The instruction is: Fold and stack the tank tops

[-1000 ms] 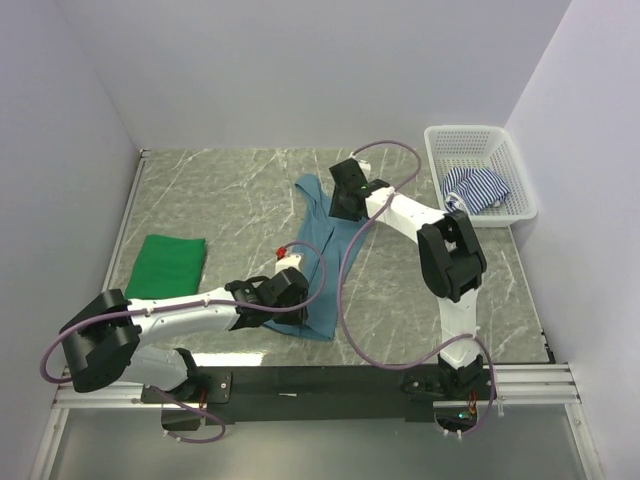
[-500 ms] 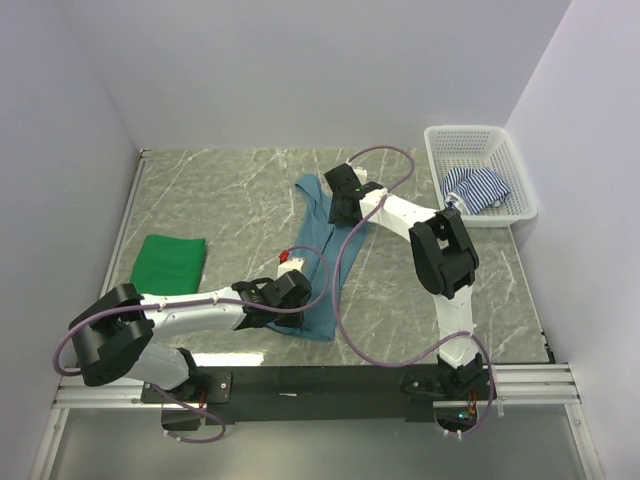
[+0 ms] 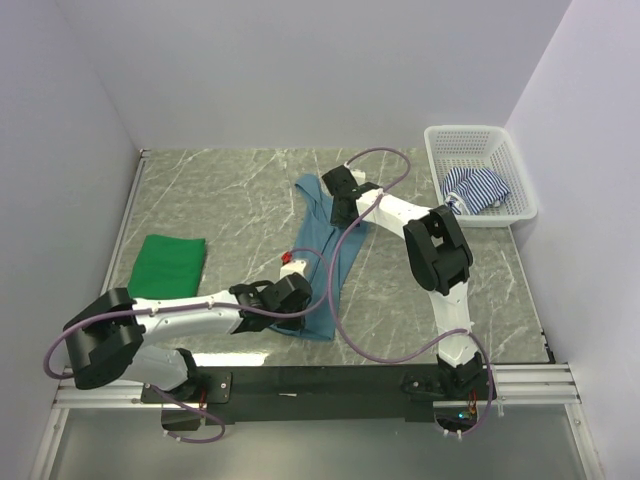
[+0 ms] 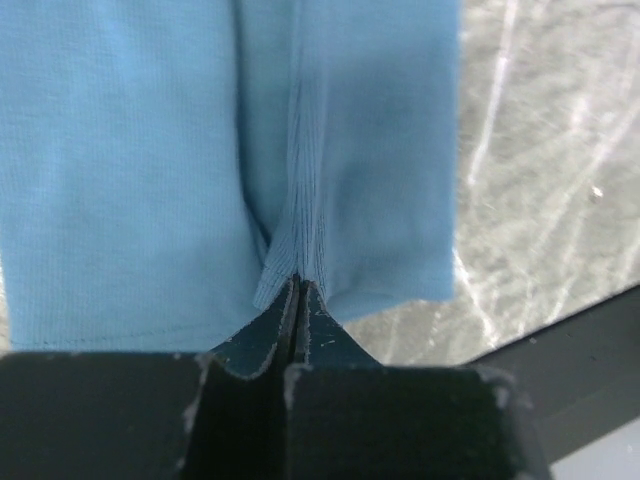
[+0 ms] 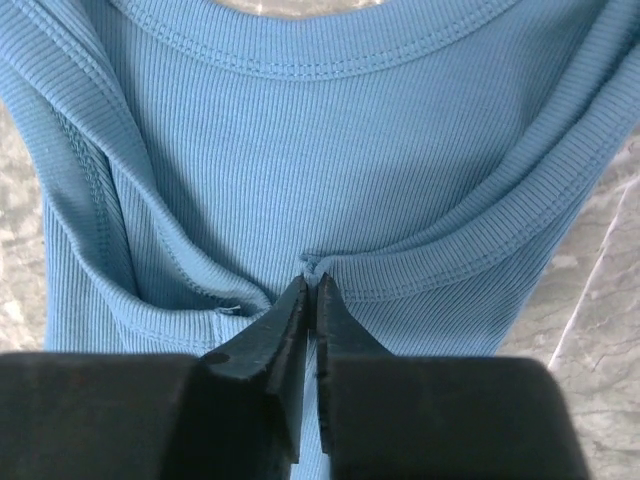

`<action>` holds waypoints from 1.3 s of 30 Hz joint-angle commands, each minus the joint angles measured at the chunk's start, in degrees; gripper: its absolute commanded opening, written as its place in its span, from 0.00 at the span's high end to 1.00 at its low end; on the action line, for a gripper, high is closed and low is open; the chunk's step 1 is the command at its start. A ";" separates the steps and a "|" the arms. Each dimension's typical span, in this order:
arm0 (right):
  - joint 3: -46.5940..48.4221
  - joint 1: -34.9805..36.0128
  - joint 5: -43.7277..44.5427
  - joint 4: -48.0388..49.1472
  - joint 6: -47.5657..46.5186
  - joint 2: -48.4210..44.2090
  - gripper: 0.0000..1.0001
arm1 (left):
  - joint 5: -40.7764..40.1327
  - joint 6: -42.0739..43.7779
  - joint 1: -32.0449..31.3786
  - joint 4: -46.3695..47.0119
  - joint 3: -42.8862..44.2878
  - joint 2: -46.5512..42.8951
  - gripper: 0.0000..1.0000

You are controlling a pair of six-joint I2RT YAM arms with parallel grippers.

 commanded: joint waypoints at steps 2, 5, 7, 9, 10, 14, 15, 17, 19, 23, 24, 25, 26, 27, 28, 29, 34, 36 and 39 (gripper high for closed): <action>0.00 0.24 3.23 0.37 0.04 -2.53 0.96 | 0.65 -1.08 -1.89 0.01 1.67 -3.73 0.99; -0.09 0.24 4.28 -0.42 -0.31 -3.77 1.00 | 0.39 -2.14 -3.12 -0.69 2.28 -5.22 0.99; -0.18 0.15 4.63 -0.60 -0.49 -4.21 1.00 | 0.39 -3.19 -4.52 -0.69 2.54 -6.01 0.99; -0.53 0.07 5.07 -0.78 -0.58 -5.35 1.00 | 0.65 -4.24 -6.10 -0.61 2.98 -7.07 0.99; -0.96 -0.11 5.16 -0.78 -0.67 -6.05 1.00 | 0.57 -4.60 -6.72 -0.61 3.16 -7.42 0.99; -1.94 -0.55 4.81 0.02 -0.93 -7.55 1.00 | -0.58 -6.97 -7.96 -1.57 2.81 -11.45 0.99; -1.76 -0.46 4.81 -0.25 -1.11 -7.47 1.00 | -1.27 -7.93 -8.04 -2.01 2.37 -12.34 0.99; -1.06 -0.55 4.64 -0.16 -1.55 -6.94 1.00 | -2.59 -8.55 -8.04 -3.67 1.58 -14.09 0.99; -0.53 -0.46 4.11 0.01 -1.90 -6.33 1.00 | -4.26 -9.52 -7.78 -5.34 0.53 -14.72 0.99; 0.79 -0.11 3.49 0.19 -2.43 -4.66 1.00 | -4.18 -9.70 -6.64 -5.18 -1.93 -13.93 0.99; 1.22 0.06 3.41 0.28 -2.60 -4.30 1.00 | -4.01 -9.70 -5.77 -4.83 -2.55 -13.58 0.99; 1.40 0.41 3.32 0.28 -2.86 -3.69 1.00 | -3.74 -9.70 -5.41 -4.39 -3.60 -12.79 0.99; 1.58 0.50 3.40 0.45 -2.95 -3.60 1.00 | -3.66 -9.70 -5.06 -4.30 -4.04 -12.44 1.00; 1.84 0.59 3.49 0.37 -2.95 -3.34 1.00 | -3.65 -9.70 -4.71 -4.12 -4.48 -12.26 0.99; 1.84 0.77 3.49 0.54 -3.13 -2.99 1.00 | -3.83 -9.78 -4.53 -4.12 -5.01 -12.17 0.99; 1.84 0.77 3.67 0.89 -3.13 -2.90 1.00 | -3.92 -9.87 -4.36 -3.95 -5.36 -12.26 0.99; 2.28 1.03 3.84 1.95 -3.30 -2.72 1.00 | -4.09 -9.52 -2.95 -4.12 -6.68 -12.79 0.99; 3.24 1.30 3.93 1.95 -3.48 -2.28 1.00 | -3.74 -9.17 -2.25 -3.86 -6.95 -12.70 0.99; 4.47 2.08 4.28 1.77 -4.01 -1.23 1.00 | -3.48 -9.08 -1.89 -3.51 -7.56 -12.26 0.99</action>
